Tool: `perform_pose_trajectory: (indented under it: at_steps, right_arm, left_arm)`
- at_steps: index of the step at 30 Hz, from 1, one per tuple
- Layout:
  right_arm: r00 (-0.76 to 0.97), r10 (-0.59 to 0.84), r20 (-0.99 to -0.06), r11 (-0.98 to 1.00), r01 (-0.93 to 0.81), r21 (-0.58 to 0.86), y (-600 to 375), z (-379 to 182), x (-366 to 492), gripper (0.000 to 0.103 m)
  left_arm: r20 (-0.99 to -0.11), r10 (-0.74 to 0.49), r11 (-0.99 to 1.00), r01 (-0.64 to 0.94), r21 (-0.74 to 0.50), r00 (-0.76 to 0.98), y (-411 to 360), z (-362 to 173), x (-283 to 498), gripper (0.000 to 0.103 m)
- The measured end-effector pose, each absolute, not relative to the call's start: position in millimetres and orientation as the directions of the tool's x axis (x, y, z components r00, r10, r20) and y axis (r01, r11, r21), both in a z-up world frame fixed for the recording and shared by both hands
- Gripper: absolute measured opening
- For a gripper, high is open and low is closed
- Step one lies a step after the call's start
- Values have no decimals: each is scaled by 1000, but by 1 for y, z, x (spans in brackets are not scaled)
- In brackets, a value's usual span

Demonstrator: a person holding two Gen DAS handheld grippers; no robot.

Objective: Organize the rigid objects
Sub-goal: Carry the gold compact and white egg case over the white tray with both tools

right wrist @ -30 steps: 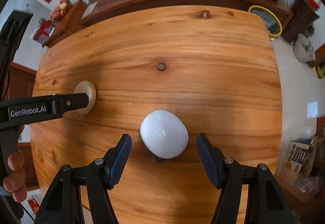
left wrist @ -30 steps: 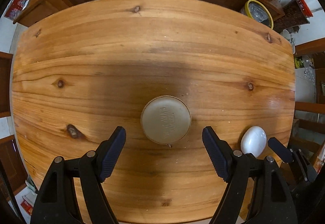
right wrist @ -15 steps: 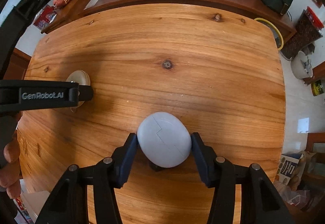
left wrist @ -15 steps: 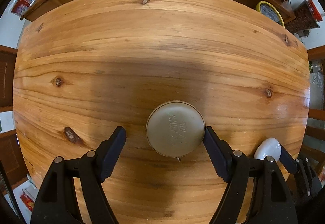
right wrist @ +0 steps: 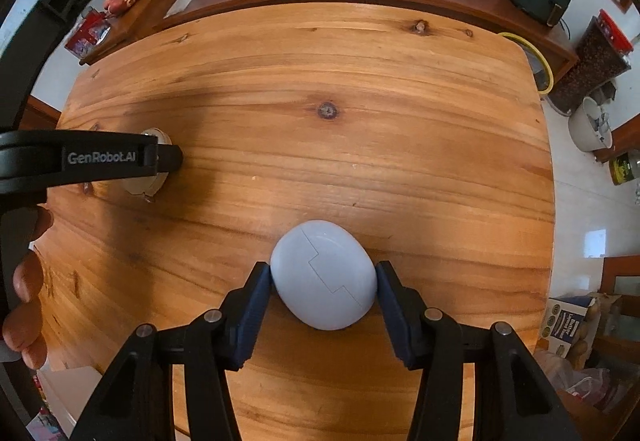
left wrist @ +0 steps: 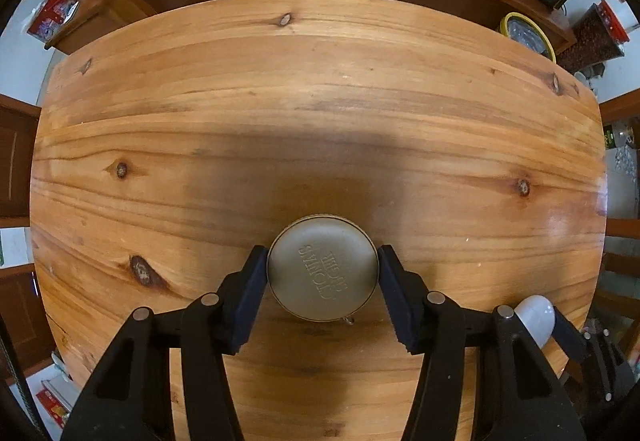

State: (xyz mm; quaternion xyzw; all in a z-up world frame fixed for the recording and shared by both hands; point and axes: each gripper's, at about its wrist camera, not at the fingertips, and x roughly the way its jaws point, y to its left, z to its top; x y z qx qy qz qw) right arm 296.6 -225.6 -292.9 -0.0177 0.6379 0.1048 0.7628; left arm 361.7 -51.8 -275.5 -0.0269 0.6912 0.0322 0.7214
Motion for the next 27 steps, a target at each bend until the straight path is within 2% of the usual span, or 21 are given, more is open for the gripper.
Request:
perform_pose_trajectory:
  at_steps: [6, 15, 22, 27]
  right_arm:
    - [192, 163, -968, 976, -174, 130, -231, -274, 285, 53]
    - [272, 224, -936, 966, -188, 177, -239, -216, 254, 54]
    - [363, 287, -886, 947, -247, 206, -240, -152, 197, 54]
    - [391, 327, -860, 931, -293, 220, -236, -121, 146, 54]
  left_arm:
    - [-997, -14, 999, -36, -17, 74, -61, -259, 351, 59]
    - [-984, -79, 992, 112, -62, 160, -64, -175, 302, 59]
    - [-973, -124, 980, 174, -91, 193, -51, -120, 242, 59]
    - [-965, -96, 977, 209, -44, 244, -43, -96, 197, 59]
